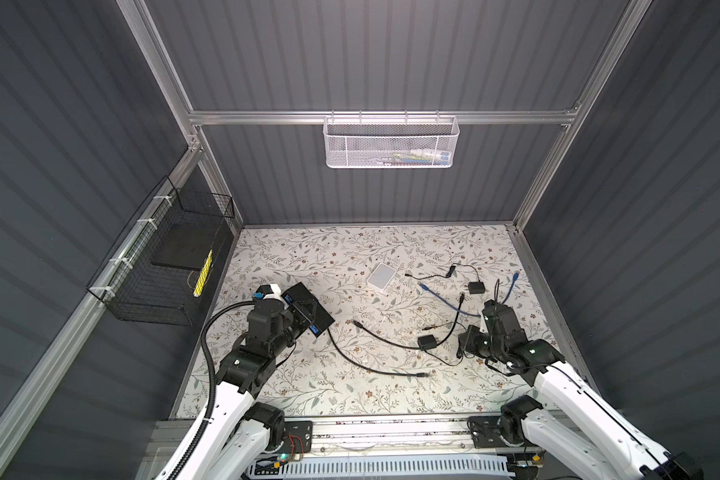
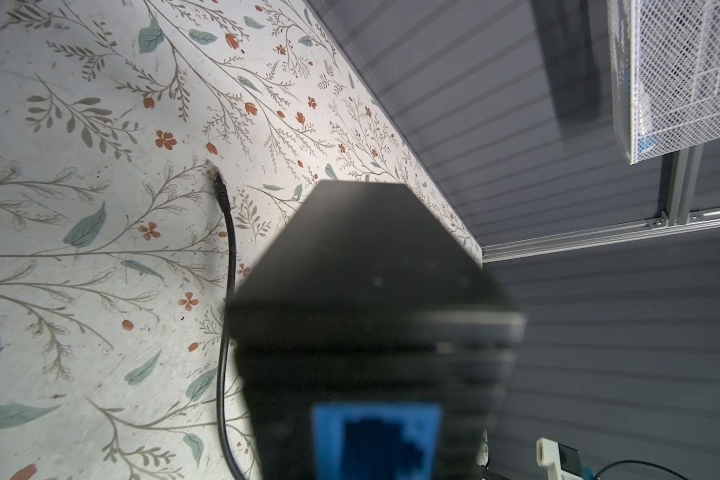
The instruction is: Insert the plug into the switch port
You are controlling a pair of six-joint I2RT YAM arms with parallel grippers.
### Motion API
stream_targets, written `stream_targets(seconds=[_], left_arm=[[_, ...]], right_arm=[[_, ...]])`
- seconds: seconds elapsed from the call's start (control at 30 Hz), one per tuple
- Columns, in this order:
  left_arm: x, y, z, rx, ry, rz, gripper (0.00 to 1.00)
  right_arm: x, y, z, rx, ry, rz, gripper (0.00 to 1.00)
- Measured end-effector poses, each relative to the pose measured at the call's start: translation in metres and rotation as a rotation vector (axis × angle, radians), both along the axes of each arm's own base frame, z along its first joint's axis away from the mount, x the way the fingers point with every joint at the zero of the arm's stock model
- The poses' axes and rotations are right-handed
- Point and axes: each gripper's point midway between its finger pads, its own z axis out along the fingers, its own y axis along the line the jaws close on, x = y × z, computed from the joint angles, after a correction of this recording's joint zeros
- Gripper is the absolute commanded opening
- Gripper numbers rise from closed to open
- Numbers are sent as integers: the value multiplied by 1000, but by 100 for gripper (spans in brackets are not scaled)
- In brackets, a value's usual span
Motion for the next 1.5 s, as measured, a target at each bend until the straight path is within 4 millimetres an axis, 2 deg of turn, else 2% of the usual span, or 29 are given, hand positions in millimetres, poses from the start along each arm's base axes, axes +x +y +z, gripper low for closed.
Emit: stream_targets(seconds=[0.17, 0.43, 0.53, 0.57, 0.83, 1.07, 1.17, 1.33, 1.5], left_arm=[[1, -1, -4, 11, 12, -8, 0], [4, -2, 0, 5, -8, -9, 0], [4, -3, 1, 4, -9, -9, 0], [4, -3, 1, 4, -10, -9, 0], [8, -6, -3, 2, 0, -21, 0], [6, -10, -3, -10, 9, -43, 0], [6, -11, -3, -13, 11, -46, 0], [5, -11, -3, -15, 10, -48, 0], [4, -11, -1, -17, 5, -48, 0]], right_arm=[[-9, -18, -25, -6, 69, -108, 17], [-14, -32, -39, 13, 117, -220, 23], [-19, -34, -47, 18, 139, -241, 34], [-21, -35, -49, 20, 147, -247, 34], [-22, -32, -47, 24, 150, -218, 40], [9, -11, -8, -25, 112, -13, 41], [27, 4, -1, -84, 140, 117, 40], [46, 19, -10, -176, 197, 277, 40], [52, 20, -22, -246, 238, 354, 41]])
